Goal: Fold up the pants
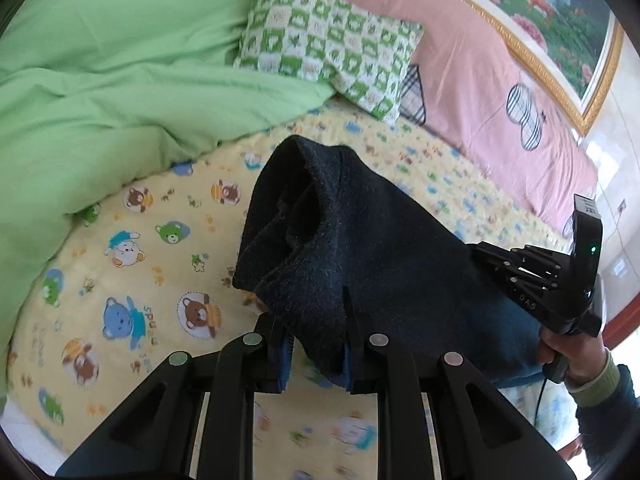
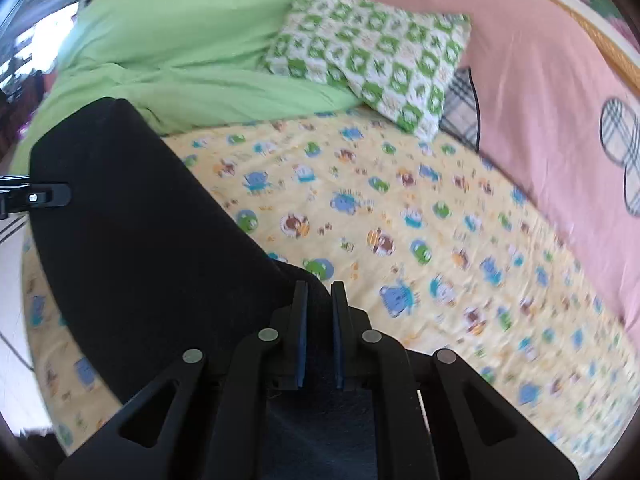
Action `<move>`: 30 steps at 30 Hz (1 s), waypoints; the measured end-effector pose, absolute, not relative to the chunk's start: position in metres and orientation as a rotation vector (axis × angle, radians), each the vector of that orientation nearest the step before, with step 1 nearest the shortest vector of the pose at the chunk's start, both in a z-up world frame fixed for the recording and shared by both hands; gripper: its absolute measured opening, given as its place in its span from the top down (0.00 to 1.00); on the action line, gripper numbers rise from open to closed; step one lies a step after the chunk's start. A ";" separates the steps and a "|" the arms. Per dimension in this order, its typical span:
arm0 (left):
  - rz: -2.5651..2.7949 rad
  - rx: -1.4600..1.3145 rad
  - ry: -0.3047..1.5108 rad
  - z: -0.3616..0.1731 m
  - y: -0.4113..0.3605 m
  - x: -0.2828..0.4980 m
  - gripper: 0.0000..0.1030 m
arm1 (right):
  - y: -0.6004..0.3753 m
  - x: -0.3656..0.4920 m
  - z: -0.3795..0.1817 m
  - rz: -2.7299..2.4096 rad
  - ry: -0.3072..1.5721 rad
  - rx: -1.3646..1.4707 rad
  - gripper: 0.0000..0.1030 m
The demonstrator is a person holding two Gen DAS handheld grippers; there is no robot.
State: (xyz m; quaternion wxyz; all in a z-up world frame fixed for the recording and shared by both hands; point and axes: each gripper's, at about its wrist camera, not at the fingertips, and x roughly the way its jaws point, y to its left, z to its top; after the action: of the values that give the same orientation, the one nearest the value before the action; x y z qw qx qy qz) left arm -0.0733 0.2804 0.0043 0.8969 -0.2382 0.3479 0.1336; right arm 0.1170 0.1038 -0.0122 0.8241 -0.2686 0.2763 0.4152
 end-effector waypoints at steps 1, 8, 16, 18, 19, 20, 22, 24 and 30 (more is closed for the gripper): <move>0.272 -0.484 0.734 -0.002 0.284 -0.073 0.82 | 0.108 0.119 -0.026 0.866 0.593 -0.571 0.89; 0.268 -0.475 0.791 -0.033 0.294 -0.072 0.68 | 0.112 0.122 -0.064 0.762 0.578 -0.556 0.80; 0.395 -0.428 0.727 0.011 0.283 -0.110 0.49 | 0.035 0.121 -0.023 0.792 0.668 -0.202 0.72; 0.381 -0.440 0.696 0.024 0.276 -0.112 0.47 | 0.009 0.113 -0.016 0.778 0.673 -0.137 0.61; 0.365 -0.448 0.685 0.029 0.272 -0.110 0.46 | -0.005 0.112 -0.014 0.775 0.680 -0.102 0.60; 0.334 -0.455 0.675 0.034 0.266 -0.106 0.43 | -0.020 0.109 -0.013 0.775 0.685 -0.060 0.59; 0.292 -0.448 0.671 0.040 0.252 -0.096 0.40 | -0.045 0.104 -0.013 0.756 0.700 -0.009 0.59; 0.239 -0.432 0.676 0.043 0.233 -0.078 0.39 | -0.067 0.100 -0.014 0.738 0.712 0.035 0.59; 0.087 -0.356 0.741 0.038 0.169 -0.033 0.39 | -0.132 0.082 -0.023 0.640 0.732 0.144 0.59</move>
State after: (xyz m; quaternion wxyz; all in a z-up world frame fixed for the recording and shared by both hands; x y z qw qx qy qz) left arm -0.0335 0.1693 0.0380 0.9159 -0.1730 0.3599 0.0420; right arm 0.0823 -0.1317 -0.0229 0.8816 0.0692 0.3514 0.3074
